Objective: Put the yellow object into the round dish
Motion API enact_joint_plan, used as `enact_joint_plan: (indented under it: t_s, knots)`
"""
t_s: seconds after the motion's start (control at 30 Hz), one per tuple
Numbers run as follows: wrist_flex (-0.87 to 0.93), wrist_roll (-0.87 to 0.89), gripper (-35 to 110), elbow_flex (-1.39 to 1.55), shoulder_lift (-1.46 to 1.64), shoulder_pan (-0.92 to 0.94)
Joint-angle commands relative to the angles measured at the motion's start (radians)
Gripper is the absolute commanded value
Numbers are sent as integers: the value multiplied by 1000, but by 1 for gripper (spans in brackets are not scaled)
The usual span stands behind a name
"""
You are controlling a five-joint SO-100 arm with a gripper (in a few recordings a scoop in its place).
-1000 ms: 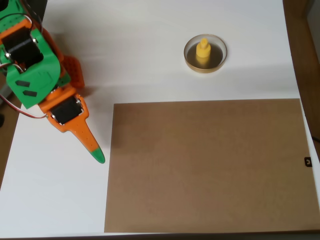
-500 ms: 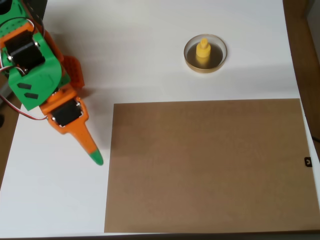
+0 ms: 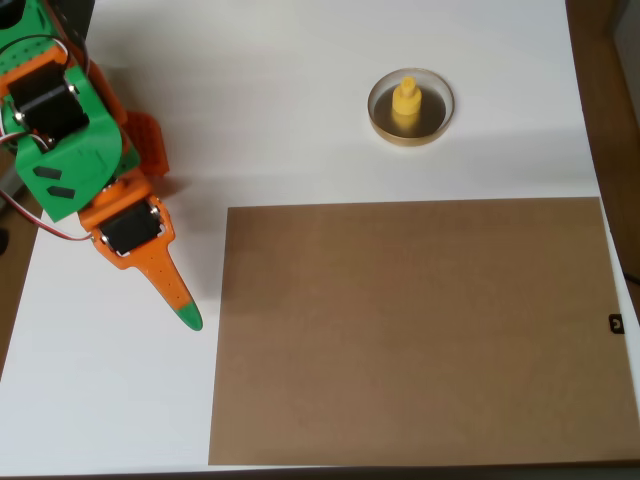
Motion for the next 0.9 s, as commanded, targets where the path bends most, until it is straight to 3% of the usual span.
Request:
enact_joint_plan:
  t_s: [0.0,0.87]
  knots:
    - [2,-12,15,-12,34,25]
    - [2,-12,3,-12,34,25]
